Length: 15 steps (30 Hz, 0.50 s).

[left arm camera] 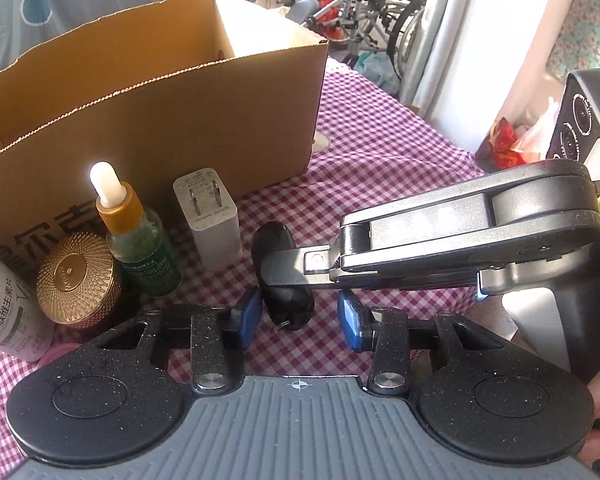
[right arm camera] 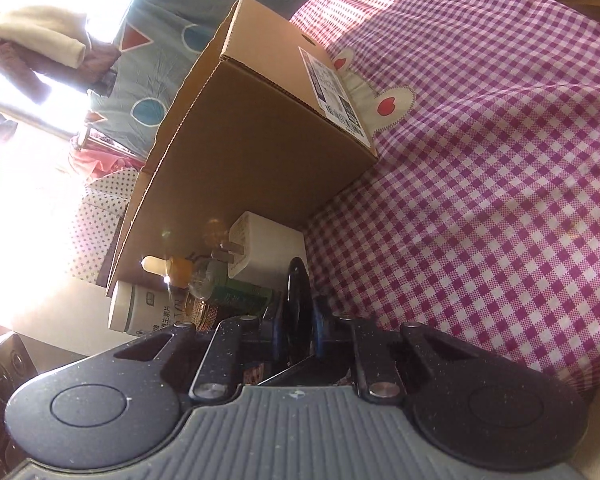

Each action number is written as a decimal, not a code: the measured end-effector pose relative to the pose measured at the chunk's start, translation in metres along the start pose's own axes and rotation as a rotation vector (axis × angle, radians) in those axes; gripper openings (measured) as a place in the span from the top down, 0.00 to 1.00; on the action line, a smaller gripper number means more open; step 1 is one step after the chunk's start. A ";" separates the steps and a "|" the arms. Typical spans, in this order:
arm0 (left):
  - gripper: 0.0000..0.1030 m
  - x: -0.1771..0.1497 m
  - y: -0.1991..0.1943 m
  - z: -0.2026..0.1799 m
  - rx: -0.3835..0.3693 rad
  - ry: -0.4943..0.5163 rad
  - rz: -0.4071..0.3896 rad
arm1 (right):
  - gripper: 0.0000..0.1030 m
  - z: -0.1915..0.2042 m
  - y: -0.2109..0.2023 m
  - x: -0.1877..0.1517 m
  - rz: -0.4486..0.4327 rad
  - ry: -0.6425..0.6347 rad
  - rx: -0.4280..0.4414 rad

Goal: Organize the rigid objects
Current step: 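Carry the key fob into the box and open the right gripper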

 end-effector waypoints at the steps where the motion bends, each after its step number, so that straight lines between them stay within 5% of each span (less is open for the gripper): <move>1: 0.61 0.001 -0.006 -0.002 -0.003 0.002 -0.011 | 0.84 0.003 -0.004 -0.001 -0.005 -0.006 0.002; 9: 0.61 0.024 -0.078 -0.004 0.038 0.006 -0.184 | 0.84 0.075 -0.054 0.000 -0.092 -0.172 0.068; 15: 0.61 0.066 -0.130 0.039 0.122 -0.055 -0.316 | 0.84 0.168 -0.051 0.026 -0.097 -0.350 0.185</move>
Point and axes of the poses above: each gripper's, at about its wrist camera, not at the fingertips, and y roughly the way its jaws point, z to its left, x to its top, the point moved 9 cm from there along y, roughly the way its jaws point, and after that the axes turned 4 degrees about -z, right-handed, at the moved point
